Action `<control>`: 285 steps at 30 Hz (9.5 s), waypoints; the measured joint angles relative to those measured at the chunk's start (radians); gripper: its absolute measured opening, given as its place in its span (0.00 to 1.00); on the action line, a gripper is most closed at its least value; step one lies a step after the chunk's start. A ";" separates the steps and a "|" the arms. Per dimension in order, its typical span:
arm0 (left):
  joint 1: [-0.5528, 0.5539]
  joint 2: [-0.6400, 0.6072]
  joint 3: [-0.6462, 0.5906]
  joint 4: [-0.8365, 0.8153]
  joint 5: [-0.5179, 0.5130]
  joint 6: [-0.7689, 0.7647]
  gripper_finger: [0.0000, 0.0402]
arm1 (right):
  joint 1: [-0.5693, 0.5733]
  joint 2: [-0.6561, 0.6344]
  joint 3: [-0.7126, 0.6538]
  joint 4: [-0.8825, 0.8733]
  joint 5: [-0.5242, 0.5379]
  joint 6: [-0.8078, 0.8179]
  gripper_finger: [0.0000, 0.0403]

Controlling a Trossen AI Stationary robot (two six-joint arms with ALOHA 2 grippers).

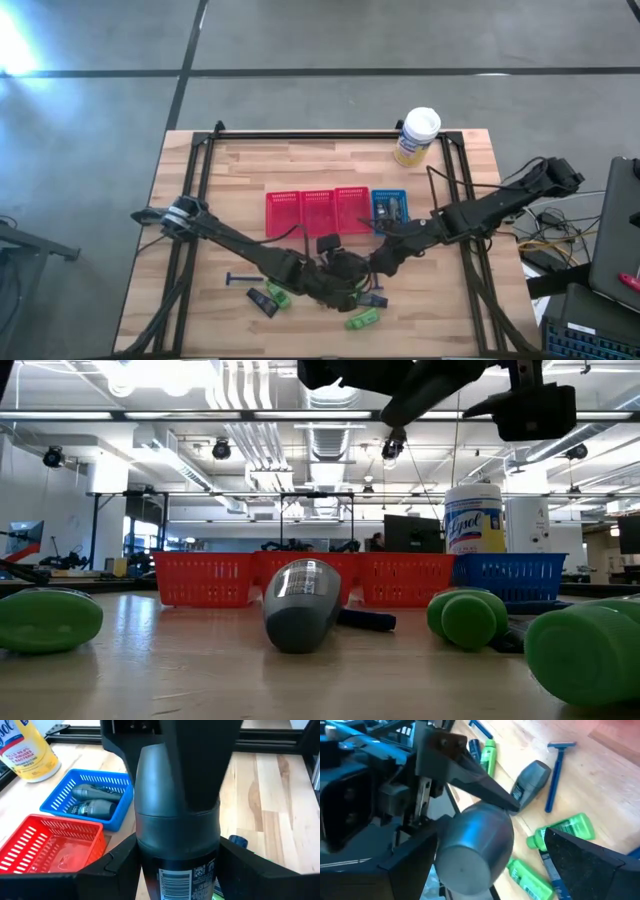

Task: Pick & Place Travel size toiletries
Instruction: Put the gray deodorant into the blue bin

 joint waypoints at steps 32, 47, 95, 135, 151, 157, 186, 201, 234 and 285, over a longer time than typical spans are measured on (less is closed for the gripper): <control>0.025 0.004 -0.013 -0.002 0.025 0.000 0.52 | -0.002 0.037 0.000 0.027 0.025 0.011 0.59; 0.029 0.004 -0.013 0.001 0.025 0.005 0.62 | -0.003 0.037 0.000 0.016 0.025 -0.016 0.51; -0.085 -0.646 -0.889 0.189 0.019 -0.577 0.65 | 0.024 0.066 0.000 -0.737 0.762 0.448 0.52; -0.060 -0.800 -1.049 0.198 0.007 -0.663 0.65 | -0.094 0.245 0.047 -0.676 0.675 0.339 0.82; -0.046 -0.800 -1.049 0.199 0.007 -0.646 0.65 | -0.084 0.197 0.261 -0.637 0.555 -0.071 0.91; -0.046 -0.800 -1.050 0.199 0.007 -0.661 0.65 | -0.084 0.198 0.281 -0.522 0.343 -0.200 0.91; -0.084 -0.798 -1.059 0.203 0.030 -0.847 0.65 | 0.138 0.289 0.114 -0.352 0.069 0.292 0.91; -0.118 -0.508 -0.964 0.427 0.117 -0.934 0.65 | 0.397 0.233 0.102 -0.599 0.128 0.638 0.91; -0.096 0.113 -0.066 -0.240 0.182 -1.285 0.65 | 0.457 -0.103 -0.058 -0.806 0.155 0.422 0.91; -0.177 0.194 0.099 -0.825 0.286 -1.751 0.58 | 0.458 -0.103 -0.063 -0.789 0.200 0.365 0.91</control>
